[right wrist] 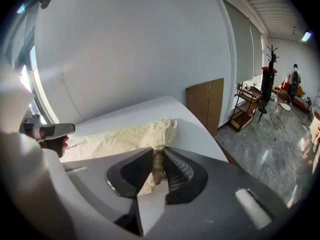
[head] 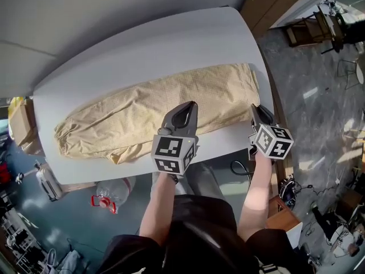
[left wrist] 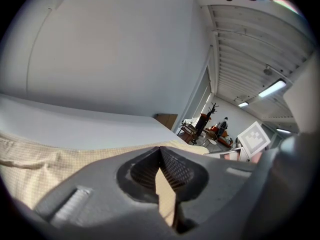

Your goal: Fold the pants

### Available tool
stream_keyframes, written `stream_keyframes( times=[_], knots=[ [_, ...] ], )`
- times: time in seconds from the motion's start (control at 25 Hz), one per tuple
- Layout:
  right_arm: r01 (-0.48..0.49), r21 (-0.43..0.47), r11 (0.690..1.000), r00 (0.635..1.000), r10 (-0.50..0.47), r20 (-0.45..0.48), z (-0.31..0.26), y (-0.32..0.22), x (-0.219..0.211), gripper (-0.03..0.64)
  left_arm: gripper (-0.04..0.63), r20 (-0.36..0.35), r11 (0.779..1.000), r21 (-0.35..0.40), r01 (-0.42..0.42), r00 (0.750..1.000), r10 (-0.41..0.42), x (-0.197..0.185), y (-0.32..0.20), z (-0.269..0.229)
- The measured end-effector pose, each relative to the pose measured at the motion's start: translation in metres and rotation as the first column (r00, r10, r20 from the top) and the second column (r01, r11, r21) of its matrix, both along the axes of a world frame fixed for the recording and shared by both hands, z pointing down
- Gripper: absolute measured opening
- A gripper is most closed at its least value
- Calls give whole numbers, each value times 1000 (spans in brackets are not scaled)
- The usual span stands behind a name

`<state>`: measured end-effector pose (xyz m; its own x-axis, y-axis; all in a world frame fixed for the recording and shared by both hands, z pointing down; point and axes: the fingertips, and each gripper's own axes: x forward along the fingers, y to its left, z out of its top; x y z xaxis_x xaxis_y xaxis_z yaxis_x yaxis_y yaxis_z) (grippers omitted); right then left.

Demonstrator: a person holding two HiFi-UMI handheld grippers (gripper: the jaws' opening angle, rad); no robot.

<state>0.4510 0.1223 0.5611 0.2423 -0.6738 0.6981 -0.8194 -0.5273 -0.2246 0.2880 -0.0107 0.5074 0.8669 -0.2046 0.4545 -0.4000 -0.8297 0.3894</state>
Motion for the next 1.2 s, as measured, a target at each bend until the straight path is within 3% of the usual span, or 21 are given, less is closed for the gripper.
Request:
stream_keyframes(
  times=[0.16,0.56,0.8,1.2],
  knots=[
    [29,18,999,999,-28,-45,-23,-21,-16,71,3,4,999,49,21,1000,-21,-31,-14,-10],
    [170,44,984,980,-164,-115,-76,-97,-90,71,3,-66,979,44,200,978,-197,-133,-81,-45],
    [282,55,958,951,-271,-149,-93,-149,-147,71,3,-71,948,34,317,947,-315,-204,-115,-46],
    [446,57,893,884,-431,-180,-105,-220,-258,69,3,-63,913,60,404,914,-400,-298,-149,-52]
  ],
)
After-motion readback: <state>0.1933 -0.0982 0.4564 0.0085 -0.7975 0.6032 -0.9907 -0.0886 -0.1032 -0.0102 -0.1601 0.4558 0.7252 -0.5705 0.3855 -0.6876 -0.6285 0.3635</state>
